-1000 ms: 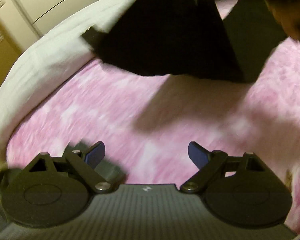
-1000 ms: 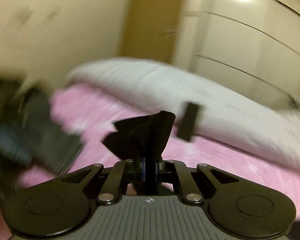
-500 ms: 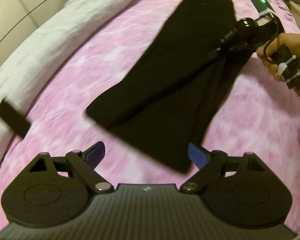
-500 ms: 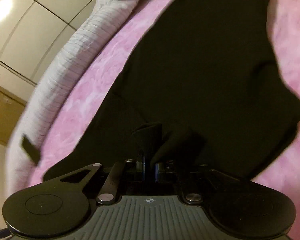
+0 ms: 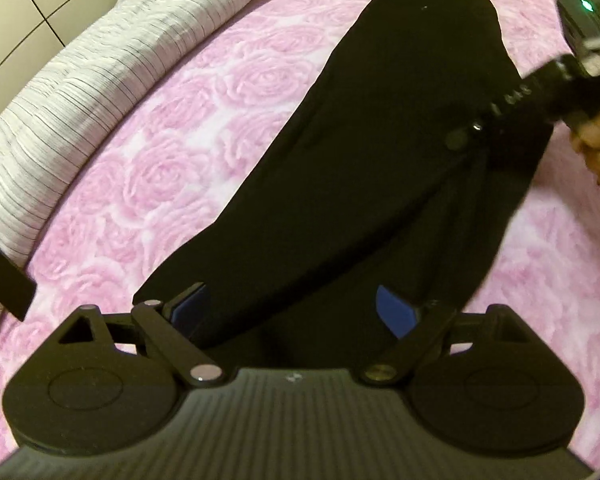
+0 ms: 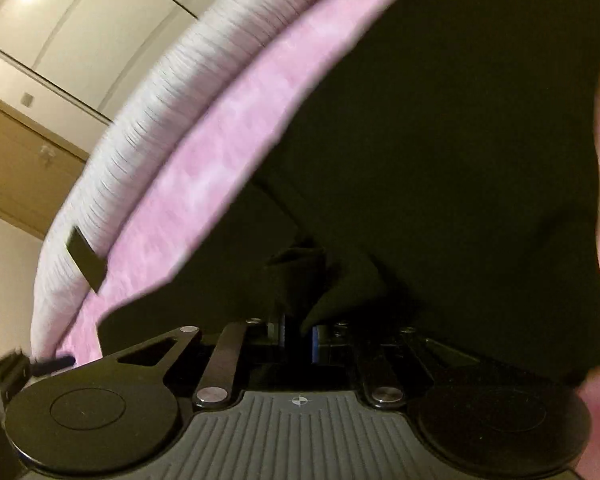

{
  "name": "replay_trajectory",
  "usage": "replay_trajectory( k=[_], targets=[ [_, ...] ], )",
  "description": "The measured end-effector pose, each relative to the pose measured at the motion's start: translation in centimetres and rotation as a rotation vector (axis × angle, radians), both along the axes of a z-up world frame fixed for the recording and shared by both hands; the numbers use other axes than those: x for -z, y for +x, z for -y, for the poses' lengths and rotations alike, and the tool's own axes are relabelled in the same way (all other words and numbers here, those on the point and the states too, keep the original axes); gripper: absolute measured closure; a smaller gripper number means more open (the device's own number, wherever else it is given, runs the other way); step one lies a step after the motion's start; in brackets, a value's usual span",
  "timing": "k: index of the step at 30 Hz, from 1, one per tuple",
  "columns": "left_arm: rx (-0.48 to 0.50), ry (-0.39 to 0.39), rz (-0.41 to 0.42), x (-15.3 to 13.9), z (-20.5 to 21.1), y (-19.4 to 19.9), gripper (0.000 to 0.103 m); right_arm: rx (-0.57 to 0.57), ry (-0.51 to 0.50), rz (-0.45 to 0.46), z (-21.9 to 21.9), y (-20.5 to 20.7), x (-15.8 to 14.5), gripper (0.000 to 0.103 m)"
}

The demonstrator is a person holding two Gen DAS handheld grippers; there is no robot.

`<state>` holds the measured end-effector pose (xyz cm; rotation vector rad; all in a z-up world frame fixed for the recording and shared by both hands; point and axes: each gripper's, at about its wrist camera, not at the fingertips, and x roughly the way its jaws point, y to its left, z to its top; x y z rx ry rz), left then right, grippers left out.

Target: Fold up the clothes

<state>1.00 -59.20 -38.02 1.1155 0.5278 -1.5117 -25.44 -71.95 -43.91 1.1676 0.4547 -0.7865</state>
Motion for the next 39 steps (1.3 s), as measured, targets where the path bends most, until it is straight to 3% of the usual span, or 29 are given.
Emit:
replay_trajectory(
  k=[4,11,15,20,24,26,29,32,37,38,39],
  targets=[
    [0.001,-0.001,-0.017,1.0,0.7,1.4,0.015,0.014,-0.014,-0.048,-0.2,-1.2,-1.9,0.072],
    [-0.001,-0.01,-0.247,0.2,4.7,5.8,0.02,-0.002,-0.134,-0.154,-0.1,-2.0,-6.8,0.065],
    [0.048,0.027,-0.365,0.2,9.5,6.7,0.037,-0.015,-0.117,-0.172,0.8,-1.8,-6.9,0.058],
    [0.203,0.101,-0.421,1.2,15.6,4.1,0.046,0.026,-0.037,-0.121,0.2,-2.7,-5.3,0.052],
    [0.296,0.185,-0.421,3.9,19.8,2.0,0.062,0.063,0.004,-0.068,-1.3,-3.9,-4.8,0.043],
    [0.309,0.232,-0.4,5.4,21.5,1.4,0.065,0.083,0.025,-0.043,-1.9,-4.4,-4.5,0.042],
    [0.341,0.304,-0.433,6.8,22.8,0.7,0.07,0.117,0.057,-0.009,-2.0,-4.5,-4.0,0.042],
    [0.363,0.321,-0.421,7.5,23.1,0.5,0.07,0.139,0.102,0.024,-2.0,-4.0,-3.1,0.04],
    [0.351,0.301,-0.419,6.9,23.1,1.3,0.099,0.152,0.116,0.06,-1.1,-2.1,-1.9,0.04],
    [0.357,0.285,-0.423,6.4,22.8,1.5,0.1,0.166,0.124,0.07,-1.4,-2.1,-1.7,0.04],
    [0.363,0.267,-0.431,5.7,22.5,1.7,0.1,0.174,0.122,0.074,-1.4,-2.2,-1.8,0.057]
  ],
)
